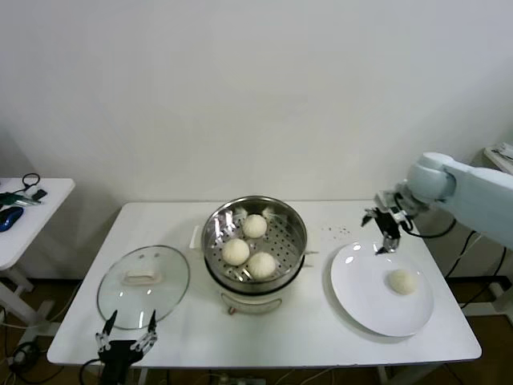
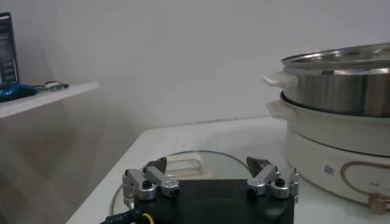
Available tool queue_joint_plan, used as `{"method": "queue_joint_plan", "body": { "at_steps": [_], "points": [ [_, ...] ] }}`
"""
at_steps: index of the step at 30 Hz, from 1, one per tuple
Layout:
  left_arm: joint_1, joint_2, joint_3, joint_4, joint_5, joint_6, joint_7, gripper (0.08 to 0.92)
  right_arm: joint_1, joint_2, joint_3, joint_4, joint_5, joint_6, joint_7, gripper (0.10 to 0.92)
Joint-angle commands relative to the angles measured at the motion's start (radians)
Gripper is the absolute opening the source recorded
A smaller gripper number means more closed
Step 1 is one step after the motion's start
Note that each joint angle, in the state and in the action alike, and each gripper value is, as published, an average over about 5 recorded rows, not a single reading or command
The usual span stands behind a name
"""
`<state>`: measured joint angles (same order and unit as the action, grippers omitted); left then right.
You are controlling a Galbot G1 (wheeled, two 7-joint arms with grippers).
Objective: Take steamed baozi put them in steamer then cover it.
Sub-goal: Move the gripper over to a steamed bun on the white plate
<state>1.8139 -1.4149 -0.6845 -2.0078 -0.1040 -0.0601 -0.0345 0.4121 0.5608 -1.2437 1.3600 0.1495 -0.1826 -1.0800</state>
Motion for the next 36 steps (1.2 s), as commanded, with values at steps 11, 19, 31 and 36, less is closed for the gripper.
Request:
{"method": "queue_joint_plan", "body": {
  "at_steps": [11,19,31,36],
  "points": [
    [0.018,-0.017,-0.001,-0.005,0.019,-0.004,-0.001,0.823,-0.491,-0.033,0.428,-0.205,-0.224,0.029,-0.028,0.823],
    [0.017,-0.025,-0.001,-0.002,0.025,-0.004,-0.002,0.823,-0.483,0.017,0.433,-0.250,-0.249,0.041,-0.028,0.823],
    [0.013,-0.025,-0.001,0.004,0.028,-0.003,-0.002,0.823,-0.482,0.057,0.428,-0.307,-0.298,0.060,-0.027,0.823],
    [0.008,-0.023,0.002,0.003,0.032,-0.001,-0.002,0.823,-0.473,0.066,0.407,-0.313,-0.302,0.062,-0.026,0.823]
  ]
}}
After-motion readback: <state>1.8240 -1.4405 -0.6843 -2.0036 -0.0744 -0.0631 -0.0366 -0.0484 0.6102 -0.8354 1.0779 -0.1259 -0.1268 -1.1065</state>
